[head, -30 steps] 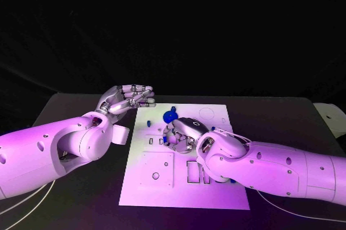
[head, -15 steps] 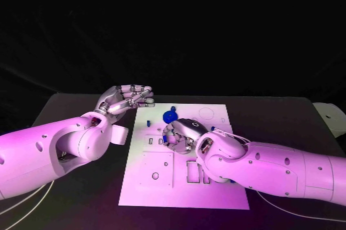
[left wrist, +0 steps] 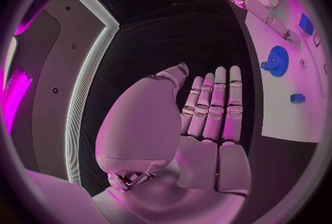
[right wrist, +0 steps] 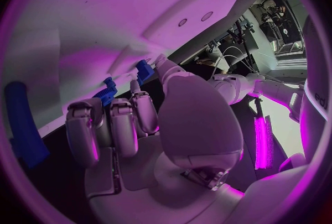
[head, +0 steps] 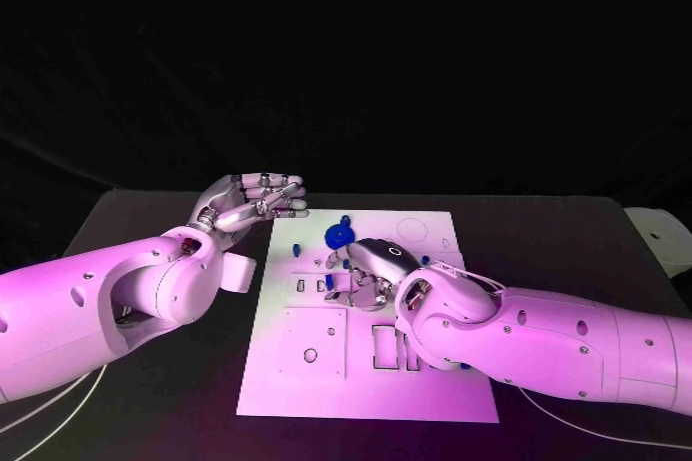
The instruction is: Assemble the parts on the task board
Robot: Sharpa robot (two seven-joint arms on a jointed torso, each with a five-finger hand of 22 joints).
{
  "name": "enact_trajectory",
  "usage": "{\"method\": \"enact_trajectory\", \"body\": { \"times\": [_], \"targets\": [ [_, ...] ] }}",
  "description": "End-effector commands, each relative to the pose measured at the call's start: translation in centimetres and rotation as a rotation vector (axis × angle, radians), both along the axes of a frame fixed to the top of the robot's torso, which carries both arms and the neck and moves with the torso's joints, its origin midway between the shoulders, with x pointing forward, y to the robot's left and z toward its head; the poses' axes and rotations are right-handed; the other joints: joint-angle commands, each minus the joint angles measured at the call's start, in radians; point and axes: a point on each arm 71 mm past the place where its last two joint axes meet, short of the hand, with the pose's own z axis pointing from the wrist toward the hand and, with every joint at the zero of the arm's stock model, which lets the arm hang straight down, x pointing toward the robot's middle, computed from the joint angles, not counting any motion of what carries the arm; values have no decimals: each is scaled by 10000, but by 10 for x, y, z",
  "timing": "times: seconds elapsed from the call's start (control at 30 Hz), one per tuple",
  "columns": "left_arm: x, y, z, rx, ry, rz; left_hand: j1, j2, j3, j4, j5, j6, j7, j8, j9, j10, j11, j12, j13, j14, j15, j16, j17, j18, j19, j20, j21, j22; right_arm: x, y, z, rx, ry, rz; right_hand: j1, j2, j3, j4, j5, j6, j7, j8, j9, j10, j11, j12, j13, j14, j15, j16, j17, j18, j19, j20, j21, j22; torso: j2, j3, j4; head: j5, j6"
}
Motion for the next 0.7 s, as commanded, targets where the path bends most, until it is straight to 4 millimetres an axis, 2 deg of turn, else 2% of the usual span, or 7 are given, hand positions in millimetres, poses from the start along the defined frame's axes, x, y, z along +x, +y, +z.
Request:
{"method": "enact_trajectory", "body": {
  "times": [0.03, 0.13, 0.43, 0.47, 0.53, 0.6, 0.7],
  "targets": [
    [1, -1, -3, 654, 125, -306, -266, -162, -34, 88, -63, 56, 101, -10, -1, 242, -76, -18, 36, 356, -126, 169, 146, 78, 375, -97, 216, 49, -3, -7, 11, 752, -696, 12, 268, 91, -289, 144, 50, -61, -2, -56, -64, -67, 11, -43, 833, 987, 76, -2, 2486, -70, 1051, 74, 44, 2634, -34, 20, 6, 21, 12],
    [3, -2, -10, 1805, 544, -744, -1215, -236, -502, 734, -96, 227, -37, 80, 46, 1104, -299, 356, 221, 1024, -360, 593, 457, 81, 846, -282, 481, 133, -2, -22, 26, 1734, -776, 31, 609, 260, -244, 135, 263, 27, -16, -30, -98, -111, -2, -71, 801, 954, 66, -50, 2362, -63, 1037, 72, 21, 2617, -69, 15, -21, 35, 38],
    [10, -7, -32, 4879, 1902, -1943, -2522, 152, -1661, 875, -181, 920, -794, 996, 652, 2962, -1194, 2641, 1885, 3090, -1382, 4555, 3157, 34, 2783, -1386, 2656, 1238, 21, -84, 70, 4477, 449, -1173, 736, 583, -19, 290, 615, 426, -120, 297, -74, -521, -96, -470, 428, 883, -20, -159, 2114, 91, 703, 0, -510, 2226, -305, 35, -95, 165, -72],
    [11, -8, -36, 5293, 2120, -2116, -2663, 331, -1846, 905, -167, 829, -842, 1250, 871, 2706, -1248, 3403, 2588, 2911, -1446, 5553, 3821, 9, 2720, -1513, 3284, 1643, 24, -93, 74, 4698, 574, -1387, 724, 586, -17, 304, 646, 459, -131, 335, -66, -522, -106, -469, 424, 884, -28, -157, 2118, 91, 702, -7, -513, 2225, -339, 42, -107, 184, -100],
    [13, -9, -39, 5980, 2486, -2358, -2683, 523, -2091, 874, -105, 573, -895, 1675, 1248, 1950, -1320, 4508, 3635, 4497, -1540, 9462, 8235, -25, 3022, -1693, 4635, 2469, 28, -107, 80, 4961, 729, -1714, 712, 603, -6, 319, 705, 503, -146, 393, -56, -516, -121, -462, 422, 886, -42, -157, 2122, 91, 702, -19, -515, 2224, -409, 62, -137, 230, -133],
    [15, -11, -39, 6465, 2798, -2502, -2588, 627, -2264, 945, -111, 254, -902, 2042, 1556, 1352, -1273, 5228, 4303, 4649, -1512, 10148, 9145, 18, 2759, -1713, 5419, 3007, 31, -117, 83, 5088, 827, -1936, 703, 603, -6, 326, 727, 521, -154, 418, -52, -506, -127, -451, 427, 887, -48, -155, 2127, 87, 711, -25, -501, 2235, -457, 73, -150, 265, -165],
    [19, -14, -40, 7568, 3346, -2896, -2310, 939, -2262, 916, -15, 97, -968, 2506, 1880, 1150, -1387, 6041, 4925, 5253, -1651, 11145, 10636, -342, 3863, -1828, 7710, 6014, 35, -133, 86, 5200, 994, -2287, 695, 603, -7, 331, 738, 535, -159, 437, -49, -509, -132, -455, 421, 884, -52, -161, 2113, 88, 710, -28, -504, 2233, -520, 77, -151, 283, -204]
  ]
}}
